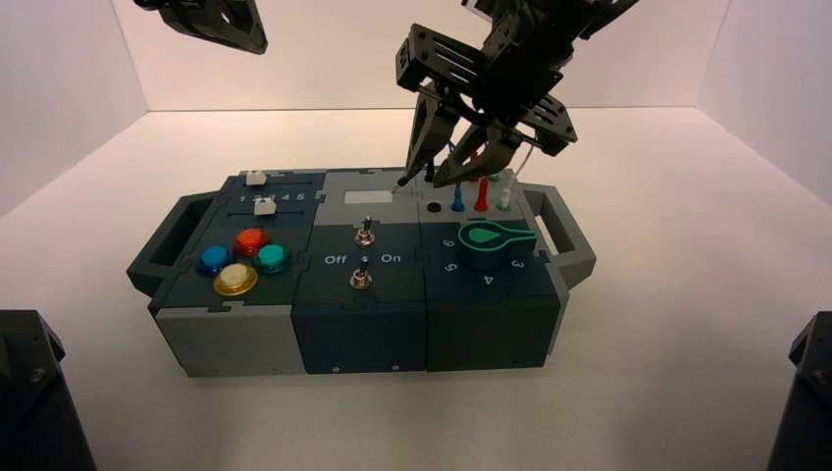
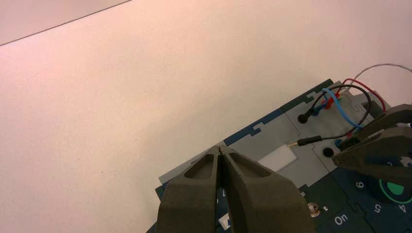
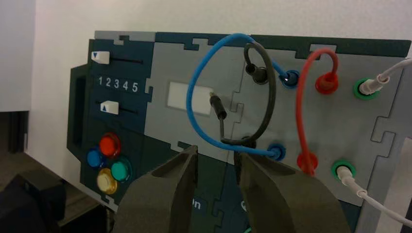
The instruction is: Insert the black wire.
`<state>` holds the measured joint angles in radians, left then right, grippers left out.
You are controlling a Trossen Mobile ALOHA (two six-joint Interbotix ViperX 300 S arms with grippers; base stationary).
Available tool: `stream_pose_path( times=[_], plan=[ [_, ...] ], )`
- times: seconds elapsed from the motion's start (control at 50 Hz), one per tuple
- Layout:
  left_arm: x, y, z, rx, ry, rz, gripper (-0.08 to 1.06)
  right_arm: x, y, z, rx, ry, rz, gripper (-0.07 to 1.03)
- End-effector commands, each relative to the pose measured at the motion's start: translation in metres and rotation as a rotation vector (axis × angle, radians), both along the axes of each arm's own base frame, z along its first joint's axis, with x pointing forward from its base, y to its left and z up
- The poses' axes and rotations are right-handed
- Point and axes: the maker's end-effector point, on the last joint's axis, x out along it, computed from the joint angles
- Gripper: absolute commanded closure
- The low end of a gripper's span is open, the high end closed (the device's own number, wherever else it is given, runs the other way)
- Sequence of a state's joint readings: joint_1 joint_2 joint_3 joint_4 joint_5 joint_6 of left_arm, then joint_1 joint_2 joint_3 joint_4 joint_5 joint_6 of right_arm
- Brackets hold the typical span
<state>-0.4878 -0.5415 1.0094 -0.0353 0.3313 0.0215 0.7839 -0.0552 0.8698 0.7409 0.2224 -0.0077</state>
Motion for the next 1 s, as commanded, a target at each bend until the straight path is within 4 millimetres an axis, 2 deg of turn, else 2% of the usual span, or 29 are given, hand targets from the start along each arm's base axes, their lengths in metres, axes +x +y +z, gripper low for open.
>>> stream_pose_path(
  times=[0.02, 0.14, 0.3, 1.0],
  plan=[
    [0.005, -0.003, 0.012, -0.012, -0.037, -0.007, 1.01, 0.004, 0.011, 0.019, 0.047, -0.051, 0.000, 0.55],
    [0.005, -0.003, 0.012, -0.013, -0.038, -0.006, 1.01, -0.003, 0.020, 0.019, 0.057, -0.098, 0.011, 0.55],
    [0.005, -0.003, 0.011, -0.012, -0.037, -0.007, 1.01, -0.009, 0.024, 0.013, 0.056, -0.127, 0.004, 0.55],
    [0.005, -0.003, 0.010, -0.007, -0.035, -0.008, 1.01, -0.017, 0.009, 0.004, 0.031, -0.134, -0.002, 0.55]
  ],
)
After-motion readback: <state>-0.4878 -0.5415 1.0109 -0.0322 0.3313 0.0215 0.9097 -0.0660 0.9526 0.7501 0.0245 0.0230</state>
